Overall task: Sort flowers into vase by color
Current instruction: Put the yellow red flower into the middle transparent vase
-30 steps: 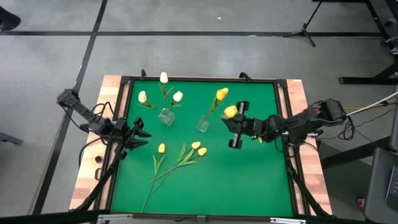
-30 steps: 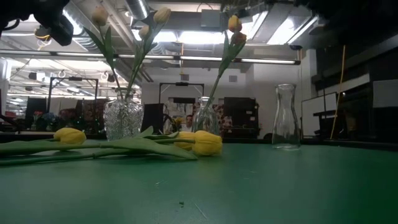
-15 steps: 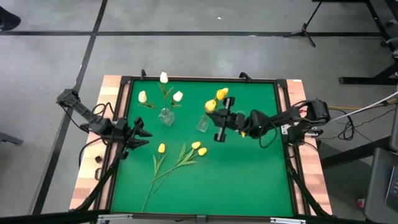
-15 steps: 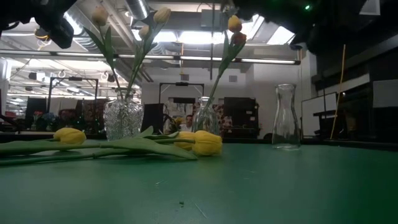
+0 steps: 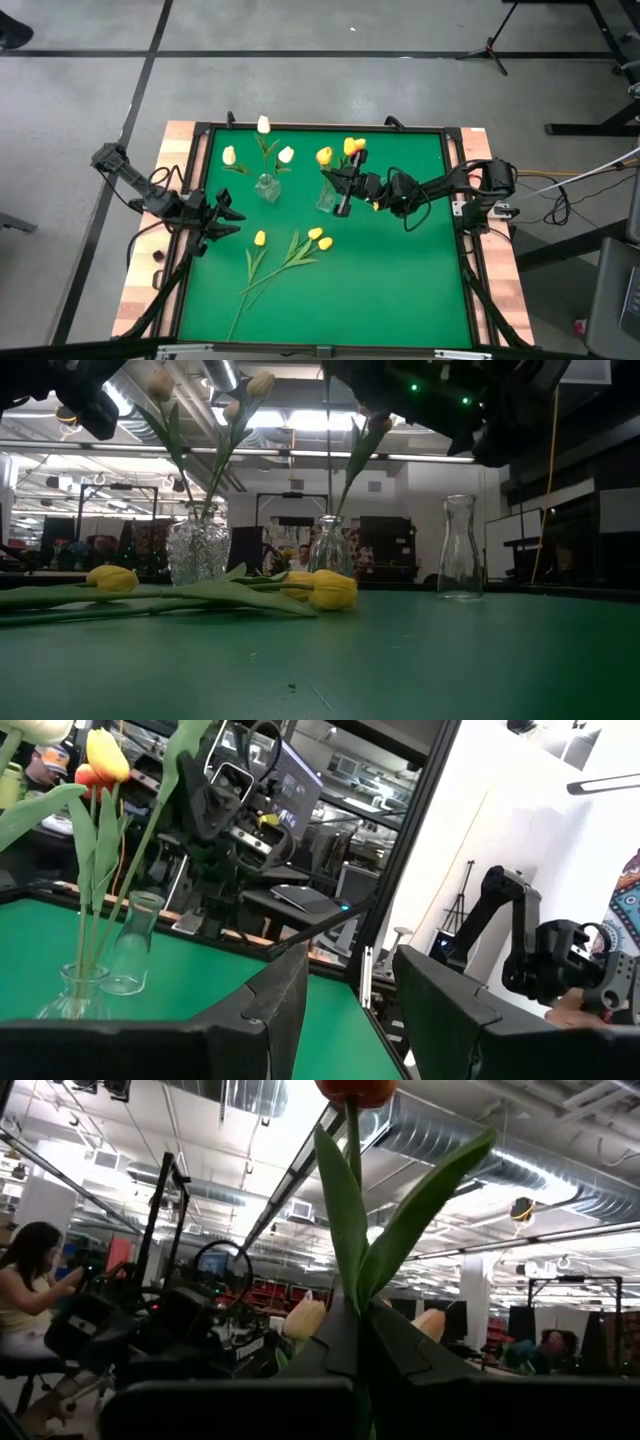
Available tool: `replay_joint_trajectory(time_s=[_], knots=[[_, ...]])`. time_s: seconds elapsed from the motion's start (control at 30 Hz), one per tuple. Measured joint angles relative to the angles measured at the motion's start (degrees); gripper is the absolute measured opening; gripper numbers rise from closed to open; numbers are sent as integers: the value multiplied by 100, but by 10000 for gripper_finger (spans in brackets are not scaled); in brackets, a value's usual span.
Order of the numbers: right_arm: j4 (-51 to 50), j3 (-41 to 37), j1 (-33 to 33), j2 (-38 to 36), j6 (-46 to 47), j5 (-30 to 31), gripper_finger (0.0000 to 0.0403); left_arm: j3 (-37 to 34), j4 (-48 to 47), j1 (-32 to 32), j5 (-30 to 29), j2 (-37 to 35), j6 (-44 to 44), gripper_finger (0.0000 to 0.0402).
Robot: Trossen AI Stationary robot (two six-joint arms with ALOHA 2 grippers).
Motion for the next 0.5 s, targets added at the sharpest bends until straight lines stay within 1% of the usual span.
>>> replay_joint_trajectory(time_s=[0.17,0.37,0.4,0.5], knots=[[-4,0,7,164,2,193,7,1,0,0,3,0,2,147],[-2,0,7,213,110,254,9,1,2,-1,3,0,-2,147],[-2,0,7,213,141,329,15,1,0,0,3,0,-2,147],[-18,0,20,213,201,822,37,1,0,-1,3,0,-2,147]])
